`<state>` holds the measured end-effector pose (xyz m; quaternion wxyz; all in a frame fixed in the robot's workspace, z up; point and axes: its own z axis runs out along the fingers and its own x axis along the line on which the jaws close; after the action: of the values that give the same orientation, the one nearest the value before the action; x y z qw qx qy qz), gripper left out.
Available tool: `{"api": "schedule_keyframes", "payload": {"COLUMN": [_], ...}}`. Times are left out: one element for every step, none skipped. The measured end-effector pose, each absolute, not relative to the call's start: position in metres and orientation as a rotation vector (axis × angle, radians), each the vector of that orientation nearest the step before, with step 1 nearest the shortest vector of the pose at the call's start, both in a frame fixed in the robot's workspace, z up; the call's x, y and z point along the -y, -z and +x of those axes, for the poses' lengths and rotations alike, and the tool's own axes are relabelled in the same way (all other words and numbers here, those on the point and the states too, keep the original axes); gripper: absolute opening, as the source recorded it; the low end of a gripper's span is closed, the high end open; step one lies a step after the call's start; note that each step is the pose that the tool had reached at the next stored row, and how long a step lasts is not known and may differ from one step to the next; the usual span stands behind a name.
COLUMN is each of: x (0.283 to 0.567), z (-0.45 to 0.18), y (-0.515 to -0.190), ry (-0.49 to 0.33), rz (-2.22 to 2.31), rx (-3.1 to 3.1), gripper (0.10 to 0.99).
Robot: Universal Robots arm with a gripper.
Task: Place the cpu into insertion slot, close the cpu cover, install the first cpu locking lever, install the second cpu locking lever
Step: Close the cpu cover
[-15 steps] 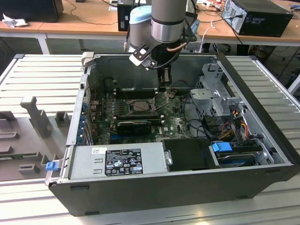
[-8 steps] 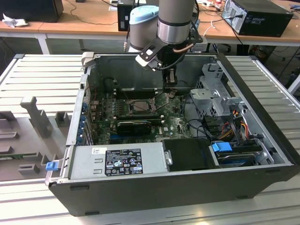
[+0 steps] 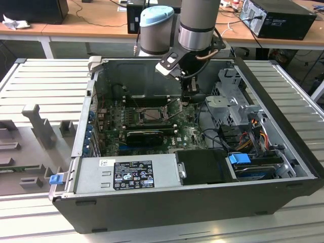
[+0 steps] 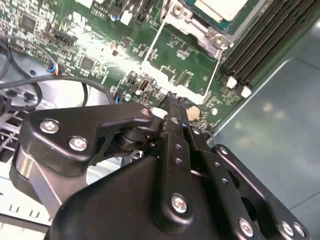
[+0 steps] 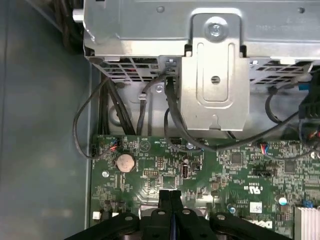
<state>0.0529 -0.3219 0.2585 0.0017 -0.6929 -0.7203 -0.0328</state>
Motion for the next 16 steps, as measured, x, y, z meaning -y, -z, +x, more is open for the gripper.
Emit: {"api": "schedule_keyframes", "payload": {"x": [0.322, 0.322, 0.322, 0.322, 0.322, 0.322, 0.322, 0.322, 0.323, 0.324, 0.324, 0.324, 0.324, 0.324, 0.324, 0.324], "z": [0.054, 0.056, 0.058, 0.061, 0.063, 0.064, 0.064, 0.064, 0.064, 0.064, 0.064, 0.064, 0.063, 0.063, 0.063, 0.063], "y": [-0.258, -0.258, -0.258, -0.258, -0.257, -0.255, -0.252, -0.25, -0.248, -0.246, -0.245, -0.245, -0.245, -0.245, -0.245, -0.245], "ry": [0.101, 0.1, 0.099, 0.098, 0.096, 0.094, 0.09, 0.087, 0.084, 0.079, 0.073, 0.071, 0.072, 0.071, 0.071, 0.072], "rz": [-2.166, -2.165, -2.164, -2.164, -2.163, -2.162, -2.161, -2.159, -2.158, -2.156, -2.154, -2.153, -2.153, -2.153, -2.153, -2.153], "rx": [2.267, 2.267, 2.267, 2.266, 2.265, 2.264, 2.262, 2.261, 2.259, 2.257, 2.254, 2.253, 2.253, 2.253, 2.254, 2.253], "gripper": [0.106, 0.106, 0.106, 0.106, 0.106, 0.106, 0.106, 0.106, 0.106, 0.106, 0.106, 0.106, 0.106, 0.106, 0.106, 0.106]}}
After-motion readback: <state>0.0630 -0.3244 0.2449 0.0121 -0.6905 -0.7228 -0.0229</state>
